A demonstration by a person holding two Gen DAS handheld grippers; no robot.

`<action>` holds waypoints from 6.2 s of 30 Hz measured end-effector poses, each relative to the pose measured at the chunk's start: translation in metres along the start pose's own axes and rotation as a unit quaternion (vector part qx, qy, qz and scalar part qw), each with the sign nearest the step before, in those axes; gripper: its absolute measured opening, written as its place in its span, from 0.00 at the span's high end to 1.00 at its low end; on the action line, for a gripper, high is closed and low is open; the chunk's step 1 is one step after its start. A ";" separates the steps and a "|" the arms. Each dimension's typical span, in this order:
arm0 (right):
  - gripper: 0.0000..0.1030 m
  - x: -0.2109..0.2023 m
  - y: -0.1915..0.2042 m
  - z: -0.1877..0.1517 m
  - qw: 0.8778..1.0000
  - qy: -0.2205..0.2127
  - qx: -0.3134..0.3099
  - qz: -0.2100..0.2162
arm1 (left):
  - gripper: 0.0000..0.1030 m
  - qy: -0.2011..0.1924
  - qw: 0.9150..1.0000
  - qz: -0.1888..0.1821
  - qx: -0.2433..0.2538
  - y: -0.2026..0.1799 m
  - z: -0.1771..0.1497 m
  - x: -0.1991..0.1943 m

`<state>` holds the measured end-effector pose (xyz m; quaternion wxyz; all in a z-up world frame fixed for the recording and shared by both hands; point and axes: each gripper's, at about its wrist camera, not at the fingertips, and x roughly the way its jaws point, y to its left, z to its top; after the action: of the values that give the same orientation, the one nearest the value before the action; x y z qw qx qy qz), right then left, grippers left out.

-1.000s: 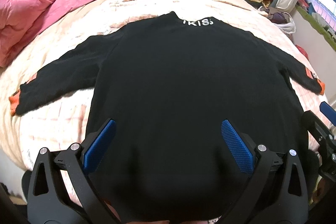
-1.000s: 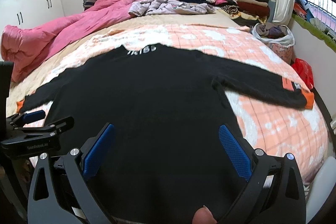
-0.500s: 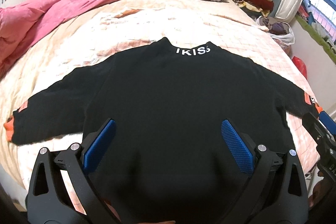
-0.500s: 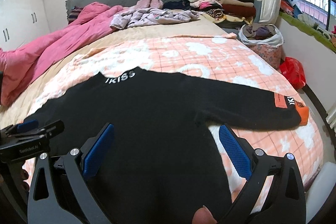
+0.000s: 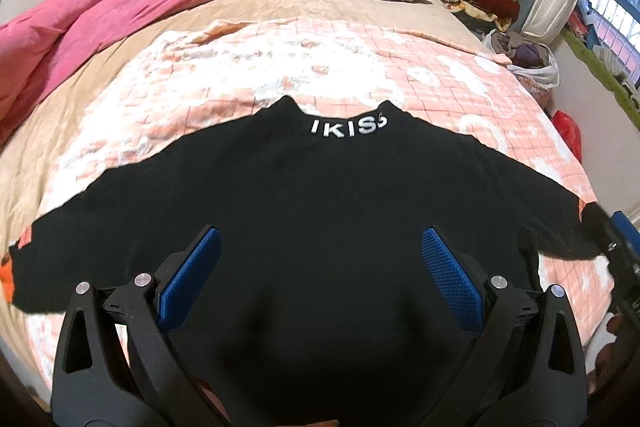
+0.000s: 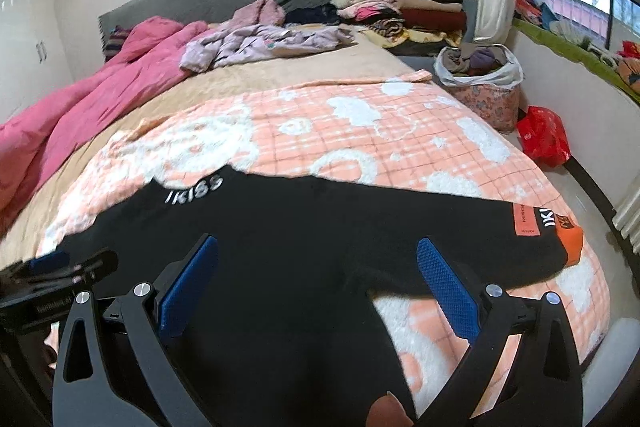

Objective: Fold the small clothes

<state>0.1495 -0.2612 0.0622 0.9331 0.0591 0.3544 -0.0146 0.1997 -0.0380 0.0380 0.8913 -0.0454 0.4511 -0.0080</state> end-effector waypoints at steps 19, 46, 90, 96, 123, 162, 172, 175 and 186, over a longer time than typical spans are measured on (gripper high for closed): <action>0.04 0.031 -0.125 0.013 0.983 -0.016 0.146 -0.108 | 0.09 0.014 0.999 -0.020 0.031 -0.033 0.027 0.054; 0.04 0.089 -0.304 -0.055 0.916 0.022 0.379 -0.128 | 0.09 0.032 0.996 -0.038 0.078 -0.072 0.011 0.121; 0.83 0.029 0.095 -0.021 0.962 -0.060 -0.091 0.249 | 0.09 -0.026 0.984 -0.102 -0.146 0.119 -0.012 0.006; 0.23 0.024 0.136 -0.044 0.940 -0.022 -0.169 0.295 | 0.09 -0.028 0.977 -0.107 -0.180 0.138 -0.021 0.002; 0.20 0.036 0.018 0.014 0.984 -0.019 -0.073 0.163 | 0.86 0.051 0.985 -0.092 -0.135 0.056 -0.030 0.068; 0.21 0.058 0.052 -0.011 0.971 0.047 -0.155 0.176 | 0.87 -0.024 0.999 0.008 -0.029 0.075 -0.019 0.015; 0.20 0.108 0.054 -0.038 0.969 0.127 -0.173 0.120 | 0.82 0.016 0.999 0.030 -0.007 0.076 -0.038 0.053; 0.20 0.108 0.053 -0.039 0.970 0.125 -0.168 0.124 | 0.82 0.016 0.999 0.025 -0.012 0.079 -0.038 0.051; 0.08 0.074 0.058 -0.031 0.972 0.095 -0.150 0.157 | 0.63 -0.008 0.999 0.036 -0.023 0.088 -0.040 0.016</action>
<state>0.1879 -0.1983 -0.0041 0.8840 -0.0253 0.4260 0.1907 0.1747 0.0461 -0.0058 0.8932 -0.0493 0.4455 0.0345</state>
